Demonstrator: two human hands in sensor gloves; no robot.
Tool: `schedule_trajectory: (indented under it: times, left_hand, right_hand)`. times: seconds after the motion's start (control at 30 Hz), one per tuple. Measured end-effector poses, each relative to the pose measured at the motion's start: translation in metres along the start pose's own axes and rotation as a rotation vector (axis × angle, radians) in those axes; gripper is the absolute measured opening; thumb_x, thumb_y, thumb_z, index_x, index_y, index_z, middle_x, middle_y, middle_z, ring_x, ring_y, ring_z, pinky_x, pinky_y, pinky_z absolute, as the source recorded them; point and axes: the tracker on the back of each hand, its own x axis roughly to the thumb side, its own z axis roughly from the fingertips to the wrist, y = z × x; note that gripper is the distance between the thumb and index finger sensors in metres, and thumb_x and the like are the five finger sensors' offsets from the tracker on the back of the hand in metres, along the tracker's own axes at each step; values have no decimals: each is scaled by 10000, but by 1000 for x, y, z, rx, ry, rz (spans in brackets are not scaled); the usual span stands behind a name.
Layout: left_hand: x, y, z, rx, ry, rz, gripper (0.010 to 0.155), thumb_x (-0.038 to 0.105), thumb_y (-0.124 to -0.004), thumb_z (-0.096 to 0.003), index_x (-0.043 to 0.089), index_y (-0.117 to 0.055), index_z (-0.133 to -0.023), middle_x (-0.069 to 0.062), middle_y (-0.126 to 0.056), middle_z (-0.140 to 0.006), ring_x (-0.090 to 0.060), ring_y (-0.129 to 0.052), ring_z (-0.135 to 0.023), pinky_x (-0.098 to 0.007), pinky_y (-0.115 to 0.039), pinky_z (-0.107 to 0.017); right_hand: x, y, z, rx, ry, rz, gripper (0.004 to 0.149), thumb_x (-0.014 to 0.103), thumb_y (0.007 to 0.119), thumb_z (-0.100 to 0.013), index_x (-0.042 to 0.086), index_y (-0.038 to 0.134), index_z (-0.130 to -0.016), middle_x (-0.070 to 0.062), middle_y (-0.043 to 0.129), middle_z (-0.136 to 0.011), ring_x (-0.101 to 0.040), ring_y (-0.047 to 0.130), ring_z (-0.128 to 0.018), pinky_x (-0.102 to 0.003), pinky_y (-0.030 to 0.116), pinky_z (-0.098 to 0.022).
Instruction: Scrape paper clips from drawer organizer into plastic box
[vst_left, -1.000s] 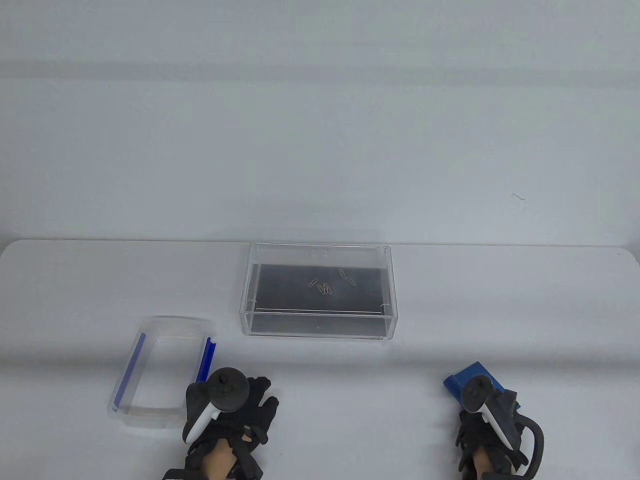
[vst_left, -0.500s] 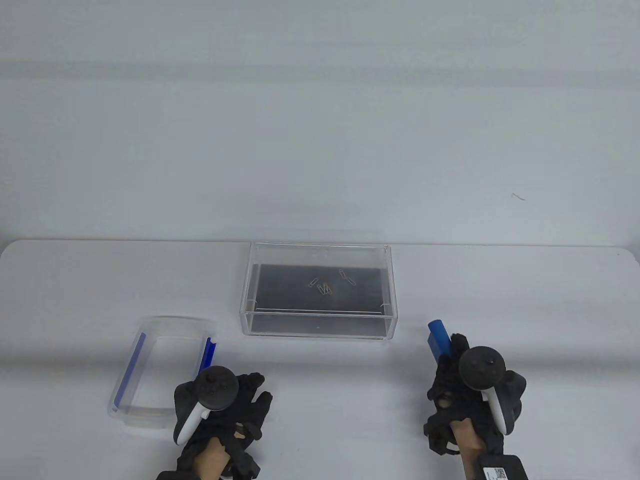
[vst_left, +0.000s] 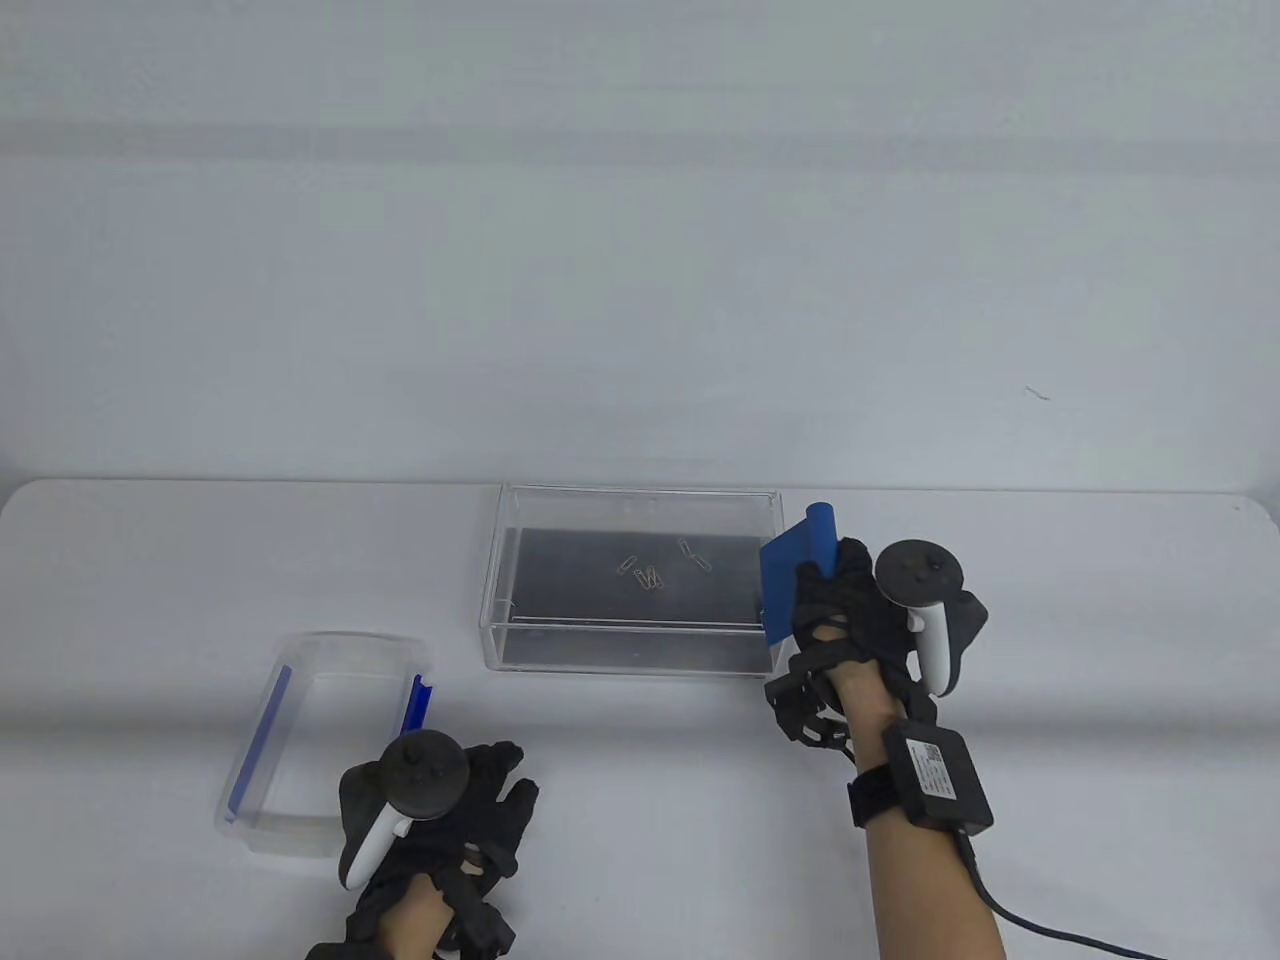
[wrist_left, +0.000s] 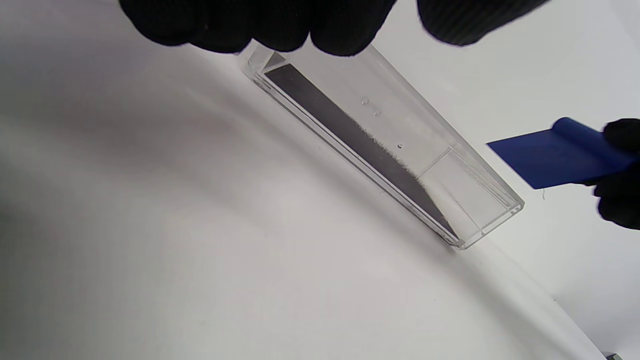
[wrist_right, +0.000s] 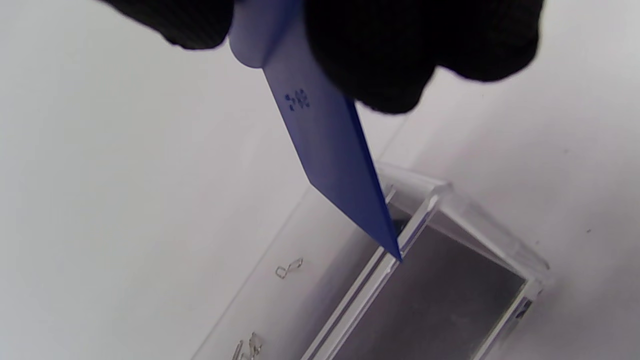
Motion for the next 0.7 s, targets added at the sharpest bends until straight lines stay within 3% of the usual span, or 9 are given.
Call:
schedule_trajectory:
  times: [0.13, 0.33, 0.7]
  left_hand:
    - [0, 1, 0, -2, 3, -1, 650, 497, -668, -463, 142, -556, -995, -172, -509, -1008, -475, -581, -926, -551, -627, -647]
    - [1, 2, 1, -9, 12, -8, 651, 499, -668, -461, 143, -557, -995, -174, -509, -1008, -476, -581, -926, -553, -627, -647]
    - [-2, 10, 4, 18, 19, 12, 651, 499, -667, -462, 142, -556, -996, -172, -509, -1009, -477, -581, -926, -553, -627, -646]
  right_hand:
    - [5, 21, -21, 2, 35, 46, 697, 465, 619, -479, 173, 277, -1010, -88, 678, -849, -100, 875, -317, -329, 800, -365]
    - [24, 49, -32, 52, 11, 76, 699, 472, 614, -482, 166, 273, -1010, -80, 688, -846, -96, 883, -294, -323, 806, -347]
    - [75, 107, -11, 156, -132, 94, 701, 475, 589, -483, 164, 243, -1008, -67, 687, -845, -74, 880, -265, -302, 810, -323]
